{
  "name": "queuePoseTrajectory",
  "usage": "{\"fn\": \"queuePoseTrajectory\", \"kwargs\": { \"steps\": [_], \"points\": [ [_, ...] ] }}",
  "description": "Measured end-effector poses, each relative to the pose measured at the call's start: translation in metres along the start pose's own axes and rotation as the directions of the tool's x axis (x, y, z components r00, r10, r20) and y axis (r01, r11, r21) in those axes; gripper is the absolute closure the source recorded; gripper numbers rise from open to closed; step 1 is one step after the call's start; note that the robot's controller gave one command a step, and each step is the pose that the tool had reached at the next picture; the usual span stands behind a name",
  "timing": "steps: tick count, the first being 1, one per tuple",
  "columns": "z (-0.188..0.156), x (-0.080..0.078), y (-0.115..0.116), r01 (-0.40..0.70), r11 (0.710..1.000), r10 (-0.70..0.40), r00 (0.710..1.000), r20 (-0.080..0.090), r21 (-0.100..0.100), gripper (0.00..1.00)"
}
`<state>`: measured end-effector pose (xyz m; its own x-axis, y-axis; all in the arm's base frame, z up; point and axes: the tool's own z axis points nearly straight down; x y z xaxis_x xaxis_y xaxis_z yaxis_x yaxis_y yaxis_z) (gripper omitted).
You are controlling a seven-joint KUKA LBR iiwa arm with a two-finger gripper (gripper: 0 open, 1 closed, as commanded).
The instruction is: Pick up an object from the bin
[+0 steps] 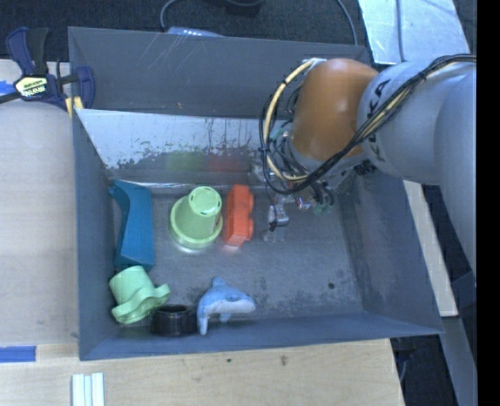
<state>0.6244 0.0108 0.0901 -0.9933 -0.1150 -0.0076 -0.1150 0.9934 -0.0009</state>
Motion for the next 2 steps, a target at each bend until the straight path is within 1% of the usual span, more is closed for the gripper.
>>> {"fn": "queuePoseTrajectory", "kwargs": {
  "steps": [1, 2],
  "points": [
    [0.001, -0.006, 0.033, -0.111, 0.994, 0.111, 0.994, 0.003, 0.002, 0.0],
    [0.003, -0.009, 0.054, 0.004, 1.0, -0.004, 1.0, 0.004, 0.001, 0.0]
  ]
}}
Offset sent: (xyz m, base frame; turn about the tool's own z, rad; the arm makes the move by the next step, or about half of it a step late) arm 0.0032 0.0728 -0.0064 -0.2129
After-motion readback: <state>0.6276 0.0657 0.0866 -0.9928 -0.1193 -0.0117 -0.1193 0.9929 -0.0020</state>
